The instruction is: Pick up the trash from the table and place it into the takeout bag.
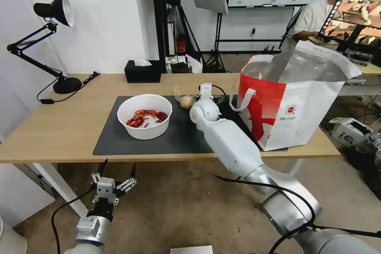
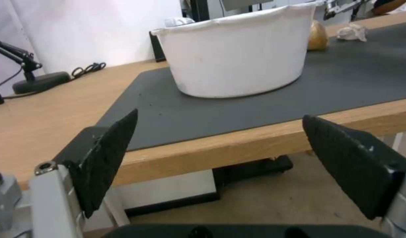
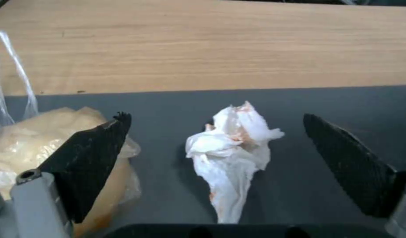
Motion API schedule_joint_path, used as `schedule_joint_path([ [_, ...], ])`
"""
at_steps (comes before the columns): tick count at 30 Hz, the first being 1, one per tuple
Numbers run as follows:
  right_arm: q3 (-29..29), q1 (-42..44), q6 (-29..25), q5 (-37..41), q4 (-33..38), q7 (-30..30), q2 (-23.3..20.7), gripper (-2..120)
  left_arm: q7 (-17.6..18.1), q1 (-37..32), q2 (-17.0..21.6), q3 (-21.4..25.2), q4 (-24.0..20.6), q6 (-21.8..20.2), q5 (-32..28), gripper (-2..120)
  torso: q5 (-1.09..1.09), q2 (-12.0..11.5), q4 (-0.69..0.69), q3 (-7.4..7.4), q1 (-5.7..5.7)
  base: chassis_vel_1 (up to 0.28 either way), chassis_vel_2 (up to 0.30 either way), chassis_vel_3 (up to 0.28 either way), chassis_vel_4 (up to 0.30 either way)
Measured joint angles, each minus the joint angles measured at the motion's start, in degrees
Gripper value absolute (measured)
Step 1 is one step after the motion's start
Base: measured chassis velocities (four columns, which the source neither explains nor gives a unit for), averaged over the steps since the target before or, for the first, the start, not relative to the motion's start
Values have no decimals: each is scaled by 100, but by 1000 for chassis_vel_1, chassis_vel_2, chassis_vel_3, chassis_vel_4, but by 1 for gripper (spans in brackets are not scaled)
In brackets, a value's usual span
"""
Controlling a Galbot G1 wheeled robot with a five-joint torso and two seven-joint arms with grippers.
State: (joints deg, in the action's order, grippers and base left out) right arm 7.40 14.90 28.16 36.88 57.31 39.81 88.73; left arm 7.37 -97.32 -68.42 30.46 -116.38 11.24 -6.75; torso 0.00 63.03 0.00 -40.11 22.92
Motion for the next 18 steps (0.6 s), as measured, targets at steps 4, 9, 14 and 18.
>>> schedule_joint_path([
  [4, 5, -24, 3, -89, -139, -197, 3, 100, -1, -13, 0, 9, -13, 9, 0, 100, 0, 0, 0, 0, 0, 0, 0, 0, 0],
  [9, 3, -55, 11, -207, -281, -356, 14, 100, -3, -20, -10, 12, -22, 16, 0, 100, 0, 0, 0, 0, 0, 0, 0, 0, 0],
  [14, -43, -114, 33, -277, -473, -425, 67, 100, -9, -30, -30, 11, -22, 31, 4, 100, 0, 0, 0, 0, 0, 0, 0, 0, 0],
  [18, -122, -215, 48, -358, -758, -453, 123, 100, -15, -37, -42, 9, -20, 85, 11, 100, 0, 0, 0, 0, 0, 0, 0, 0, 0],
])
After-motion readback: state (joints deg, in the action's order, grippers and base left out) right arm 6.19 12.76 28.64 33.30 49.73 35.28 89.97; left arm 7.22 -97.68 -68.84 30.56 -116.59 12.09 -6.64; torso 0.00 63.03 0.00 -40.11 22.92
